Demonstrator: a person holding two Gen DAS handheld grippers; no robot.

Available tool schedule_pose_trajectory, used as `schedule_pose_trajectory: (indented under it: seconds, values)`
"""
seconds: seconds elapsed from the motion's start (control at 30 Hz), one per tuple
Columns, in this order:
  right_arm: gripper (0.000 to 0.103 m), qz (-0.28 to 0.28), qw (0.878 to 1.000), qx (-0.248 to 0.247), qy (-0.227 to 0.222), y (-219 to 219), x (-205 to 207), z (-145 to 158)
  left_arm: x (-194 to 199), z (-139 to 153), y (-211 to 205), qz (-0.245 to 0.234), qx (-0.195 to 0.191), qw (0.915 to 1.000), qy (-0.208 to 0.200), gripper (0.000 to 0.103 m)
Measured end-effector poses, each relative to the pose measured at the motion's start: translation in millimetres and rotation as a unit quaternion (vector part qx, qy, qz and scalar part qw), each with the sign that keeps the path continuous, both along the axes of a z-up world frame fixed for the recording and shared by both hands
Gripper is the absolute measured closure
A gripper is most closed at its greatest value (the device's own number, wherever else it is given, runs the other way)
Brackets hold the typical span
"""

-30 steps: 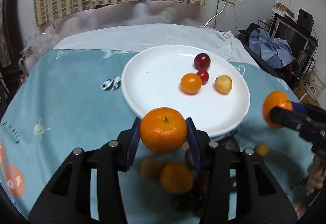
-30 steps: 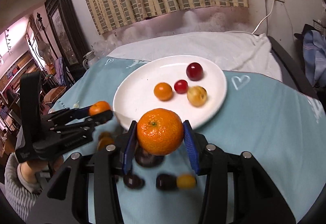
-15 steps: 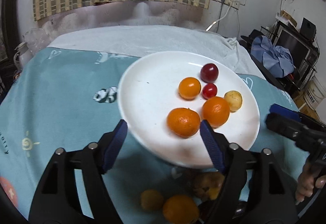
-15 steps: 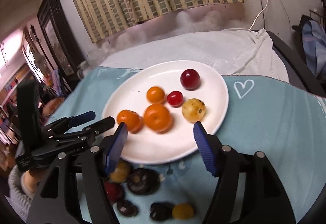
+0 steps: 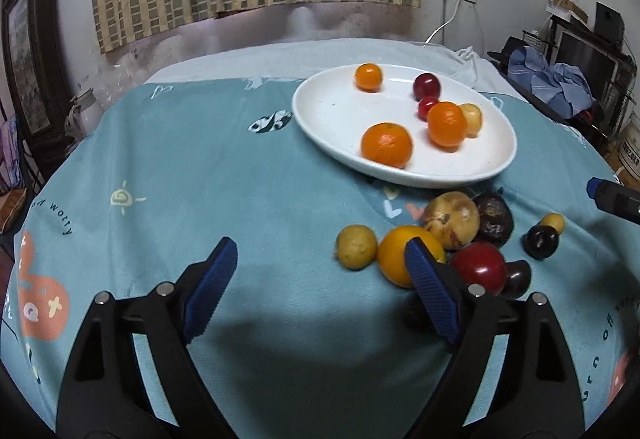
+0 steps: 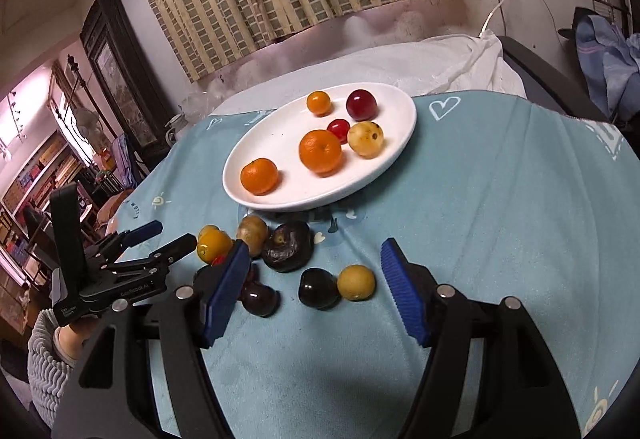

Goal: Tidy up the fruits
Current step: 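Carry both tangerines onto the white plate and open both grippers, then grasp an orange-yellow fruit with the left gripper while the right gripper grasps a dark plum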

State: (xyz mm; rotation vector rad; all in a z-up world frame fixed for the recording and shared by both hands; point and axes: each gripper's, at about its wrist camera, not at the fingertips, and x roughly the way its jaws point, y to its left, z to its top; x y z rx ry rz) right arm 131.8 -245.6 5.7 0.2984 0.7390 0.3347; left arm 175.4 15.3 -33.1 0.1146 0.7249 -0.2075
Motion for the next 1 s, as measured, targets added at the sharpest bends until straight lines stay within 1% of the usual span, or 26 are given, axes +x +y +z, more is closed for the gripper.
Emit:
schedule_pose_trajectory:
  seconds: [0.13, 0.2, 0.27, 0.33, 0.4, 0.47, 0.53, 0.6, 0.63, 0.77, 0.87, 0.93, 1.0]
  values:
    - [0.034, 0.002, 1.0, -0.007, 0.001, 1, 0, -2, -6, 0, -13, -0.021, 0.016, 0.9995, -0.017, 0.015]
    - [0.034, 0.002, 1.0, -0.006, 0.007, 0, 2, -4, -5, -3, -19, -0.033, 0.023, 0.9991, -0.013, 0.014]
    - [0.034, 0.0, 1.0, -0.005, 0.01, -1, 2, -5, -1, -8, -25, -0.04, 0.036, 0.9986, 0.001, 0.013]
    - [0.034, -0.001, 1.0, -0.005, 0.011, -2, 2, -6, 2, -9, -22, -0.036, 0.034, 0.9988, 0.008, 0.013]
    - [0.034, -0.003, 1.0, -0.006, 0.011, -2, 2, -6, 1, -9, -14, -0.022, 0.038, 0.999, 0.01, 0.01]
    - [0.034, -0.007, 1.0, -0.003, 0.011, -4, 2, -6, 2, -7, 0, 0.004, 0.039, 0.9991, 0.016, 0.01]
    - [0.034, -0.011, 1.0, 0.004, 0.011, -8, 2, -5, 1, -6, 11, 0.019, 0.03, 0.9992, 0.021, 0.01]
    - [0.034, -0.012, 1.0, 0.009, 0.01, -9, 2, -4, -3, -5, 18, 0.016, 0.013, 0.9995, 0.024, 0.01]
    - [0.034, -0.011, 1.0, 0.011, 0.01, -9, 1, -4, -4, -6, 19, 0.013, 0.01, 0.9996, 0.023, 0.01]
    - [0.034, -0.005, 1.0, 0.004, 0.007, -6, 0, -3, -4, -10, 13, 0.002, 0.016, 0.9996, 0.025, 0.01]
    - [0.034, -0.002, 1.0, -0.002, 0.006, -3, 0, -4, -3, -13, 9, -0.004, 0.024, 0.9993, 0.03, 0.012]
    - [0.034, -0.002, 1.0, -0.004, 0.006, -2, 1, -4, -1, -13, 7, -0.006, 0.019, 0.9993, 0.032, 0.014]
    - [0.034, -0.001, 1.0, -0.006, 0.006, -2, 1, -5, 5, -15, 5, -0.014, 0.006, 0.999, 0.043, 0.026]
